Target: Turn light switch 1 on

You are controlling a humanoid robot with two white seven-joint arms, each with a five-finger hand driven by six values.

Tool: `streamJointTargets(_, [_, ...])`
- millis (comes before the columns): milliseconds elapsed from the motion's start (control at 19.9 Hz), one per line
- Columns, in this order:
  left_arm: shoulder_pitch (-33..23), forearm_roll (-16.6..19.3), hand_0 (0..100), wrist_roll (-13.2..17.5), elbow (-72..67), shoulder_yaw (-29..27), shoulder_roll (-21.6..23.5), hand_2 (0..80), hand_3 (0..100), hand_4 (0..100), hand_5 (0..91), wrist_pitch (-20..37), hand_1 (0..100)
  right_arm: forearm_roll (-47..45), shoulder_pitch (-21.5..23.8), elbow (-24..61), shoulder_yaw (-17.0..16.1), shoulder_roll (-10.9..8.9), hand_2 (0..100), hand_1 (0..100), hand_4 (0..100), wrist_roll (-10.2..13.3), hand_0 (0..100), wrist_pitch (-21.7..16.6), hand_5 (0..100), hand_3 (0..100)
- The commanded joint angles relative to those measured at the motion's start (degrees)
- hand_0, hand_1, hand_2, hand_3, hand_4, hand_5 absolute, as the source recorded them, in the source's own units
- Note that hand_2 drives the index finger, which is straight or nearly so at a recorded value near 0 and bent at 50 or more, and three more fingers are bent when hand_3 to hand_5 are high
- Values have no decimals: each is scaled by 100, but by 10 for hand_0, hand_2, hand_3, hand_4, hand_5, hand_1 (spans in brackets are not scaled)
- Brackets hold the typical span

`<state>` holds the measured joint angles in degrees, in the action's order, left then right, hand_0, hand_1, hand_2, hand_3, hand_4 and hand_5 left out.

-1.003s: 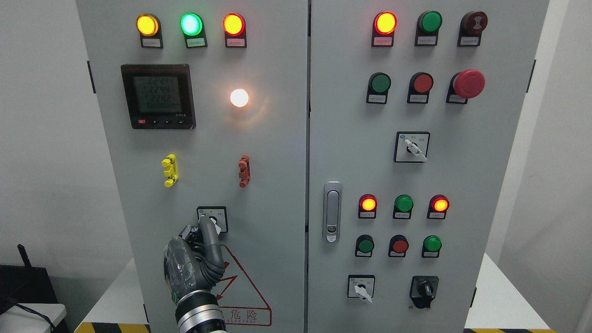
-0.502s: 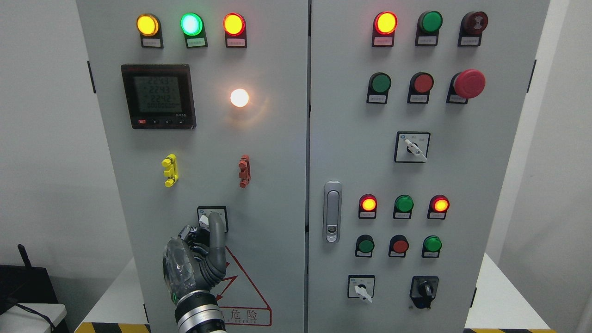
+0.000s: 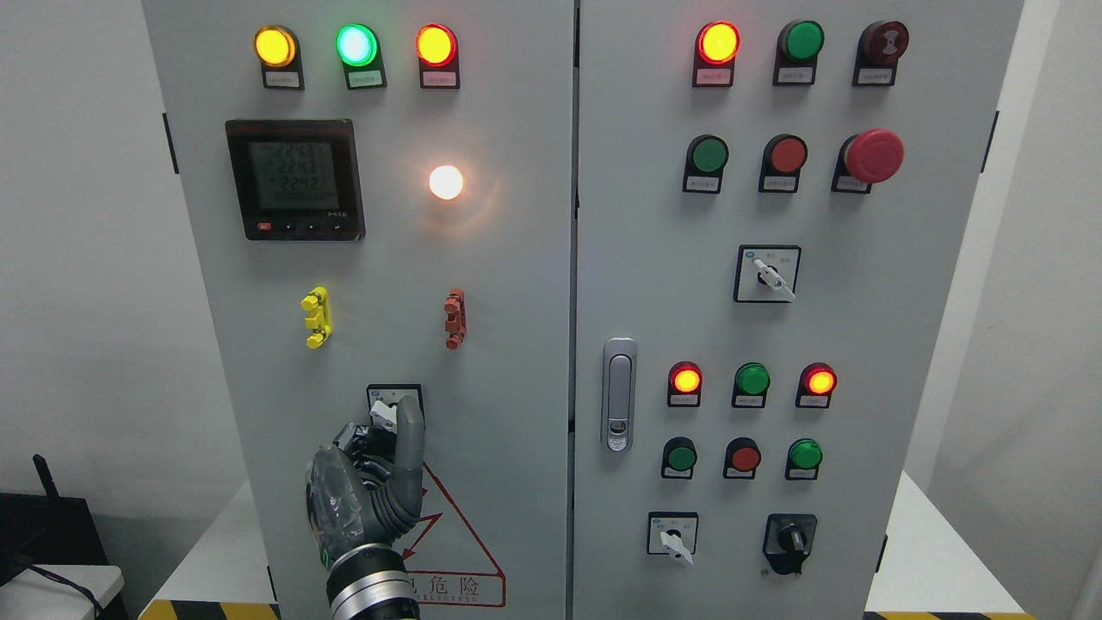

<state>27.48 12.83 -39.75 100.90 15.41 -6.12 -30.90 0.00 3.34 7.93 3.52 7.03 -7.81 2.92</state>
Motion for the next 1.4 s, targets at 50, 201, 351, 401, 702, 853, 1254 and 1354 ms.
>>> streamJointTargets(50, [-233,-35,29,81,44,-73,-12,634,815,869,768,460,211,-97,0,7,0,0,0,389,0,-10,120,-2,0,0])
streamJointTargets(201, [-549,-26,29,152,70,-213,-20,646,828,874,767,909,222,-97,0,7,0,0,0,389,0,-1,120,-2,0,0])
streamJointTargets(351, [-953,-35,38,239,114,-503,6,659,852,883,768,1409,242,-97,0,-2,0,0,0,389,0,-1,120,-2,0,0])
streamJointTargets(401, [-1129,-35,42,318,123,-591,32,662,858,884,770,1654,245,-105,0,-2,0,0,0,389,0,-1,120,-2,0,0])
streamJointTargets(702, [-2578,-306,74,1433,35,-1539,216,643,934,916,760,3921,261,-105,0,-2,0,0,0,389,0,-1,120,-2,0,0])
streamJointTargets(853, [-3185,-763,82,2057,-202,-2232,322,563,907,906,686,4634,216,-105,0,-2,0,0,0,389,0,-1,120,-2,0,0])
streamJointTargets(1254, [-3951,-1037,0,3729,-2914,-4431,498,276,538,595,186,7517,152,-97,0,7,0,0,0,389,0,-10,120,-2,0,0])
streamJointTargets(1354, [-4074,-1072,0,3773,-3845,-4695,525,182,436,500,122,7886,136,-97,0,-2,0,0,0,389,0,-10,120,-2,0,0])
